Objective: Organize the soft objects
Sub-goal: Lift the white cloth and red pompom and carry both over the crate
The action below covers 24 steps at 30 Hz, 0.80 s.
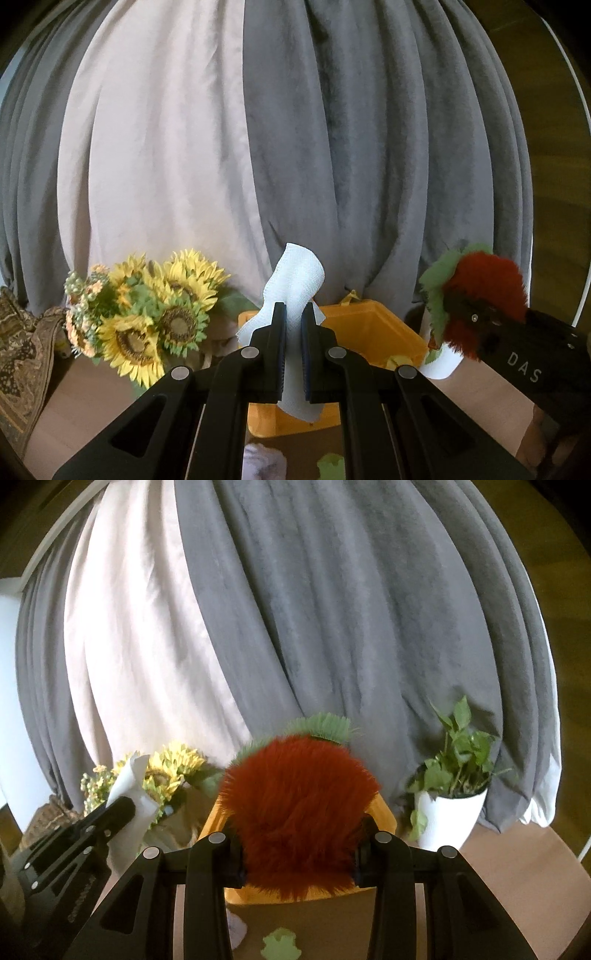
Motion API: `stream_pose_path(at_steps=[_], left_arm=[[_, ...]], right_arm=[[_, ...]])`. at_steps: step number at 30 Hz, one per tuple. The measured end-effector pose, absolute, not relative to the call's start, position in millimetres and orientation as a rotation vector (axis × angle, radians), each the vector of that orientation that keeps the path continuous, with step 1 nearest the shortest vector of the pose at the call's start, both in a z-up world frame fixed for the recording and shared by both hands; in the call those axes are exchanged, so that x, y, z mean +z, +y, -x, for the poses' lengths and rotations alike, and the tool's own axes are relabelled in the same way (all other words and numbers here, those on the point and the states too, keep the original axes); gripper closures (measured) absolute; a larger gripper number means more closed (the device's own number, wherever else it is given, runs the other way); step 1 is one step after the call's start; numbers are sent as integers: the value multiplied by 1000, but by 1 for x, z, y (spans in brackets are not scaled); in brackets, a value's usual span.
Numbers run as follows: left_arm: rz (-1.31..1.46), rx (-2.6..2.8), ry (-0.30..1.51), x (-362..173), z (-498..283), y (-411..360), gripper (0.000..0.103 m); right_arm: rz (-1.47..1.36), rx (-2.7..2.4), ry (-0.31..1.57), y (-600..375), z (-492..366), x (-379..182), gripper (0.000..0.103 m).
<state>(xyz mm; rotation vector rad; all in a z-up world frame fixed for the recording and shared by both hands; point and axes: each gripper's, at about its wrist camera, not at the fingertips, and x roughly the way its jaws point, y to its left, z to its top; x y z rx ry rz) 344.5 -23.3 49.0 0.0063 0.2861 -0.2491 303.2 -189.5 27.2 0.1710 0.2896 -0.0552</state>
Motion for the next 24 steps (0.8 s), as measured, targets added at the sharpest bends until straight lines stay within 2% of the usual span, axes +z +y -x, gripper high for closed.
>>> stream_pose_path(at_steps=[24], left_arm=[[-34,-236,297,33,-444,-49,94]], right_arm=[[-161,-40,324,-215,-416,18,63]])
